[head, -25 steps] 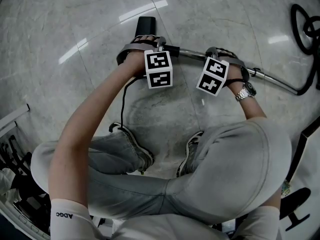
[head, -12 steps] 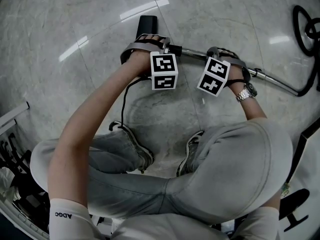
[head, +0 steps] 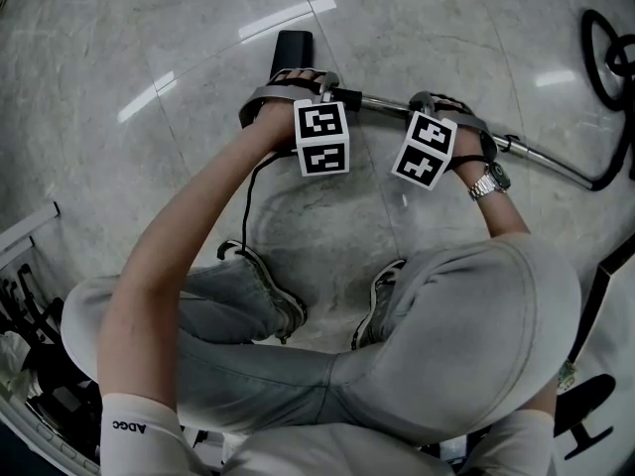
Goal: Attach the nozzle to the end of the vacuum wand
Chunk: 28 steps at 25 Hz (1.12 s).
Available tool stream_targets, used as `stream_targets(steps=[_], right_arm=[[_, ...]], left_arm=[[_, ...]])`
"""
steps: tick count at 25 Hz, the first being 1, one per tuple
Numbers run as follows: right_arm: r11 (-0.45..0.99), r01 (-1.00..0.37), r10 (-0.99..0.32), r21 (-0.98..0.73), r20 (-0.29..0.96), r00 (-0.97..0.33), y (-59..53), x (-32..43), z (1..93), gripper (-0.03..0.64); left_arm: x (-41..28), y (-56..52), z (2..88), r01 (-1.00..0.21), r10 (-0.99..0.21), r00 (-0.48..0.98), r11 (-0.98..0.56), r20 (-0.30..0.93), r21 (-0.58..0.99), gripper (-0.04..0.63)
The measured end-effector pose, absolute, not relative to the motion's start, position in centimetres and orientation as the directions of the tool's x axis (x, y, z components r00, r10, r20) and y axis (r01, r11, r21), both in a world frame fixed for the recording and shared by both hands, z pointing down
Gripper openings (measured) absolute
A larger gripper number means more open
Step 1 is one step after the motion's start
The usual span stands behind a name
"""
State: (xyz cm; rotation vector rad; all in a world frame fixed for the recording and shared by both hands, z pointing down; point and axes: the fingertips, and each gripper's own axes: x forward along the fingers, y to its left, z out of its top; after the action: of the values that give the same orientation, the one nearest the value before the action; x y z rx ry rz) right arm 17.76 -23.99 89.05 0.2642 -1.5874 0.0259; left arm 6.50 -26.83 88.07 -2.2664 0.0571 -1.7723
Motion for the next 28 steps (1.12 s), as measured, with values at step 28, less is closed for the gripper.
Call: stream_targets(steps=[28], right_arm=[[0.925, -0.379, -0.085, -0.039, 0.949, -0.304, -24.1, 13.7, 87.8, 0.223]], left_arm=[[9.6, -25.1, 85.9, 0.105, -0.087, 0.481, -0.982, 0.873, -0.156, 0.187]])
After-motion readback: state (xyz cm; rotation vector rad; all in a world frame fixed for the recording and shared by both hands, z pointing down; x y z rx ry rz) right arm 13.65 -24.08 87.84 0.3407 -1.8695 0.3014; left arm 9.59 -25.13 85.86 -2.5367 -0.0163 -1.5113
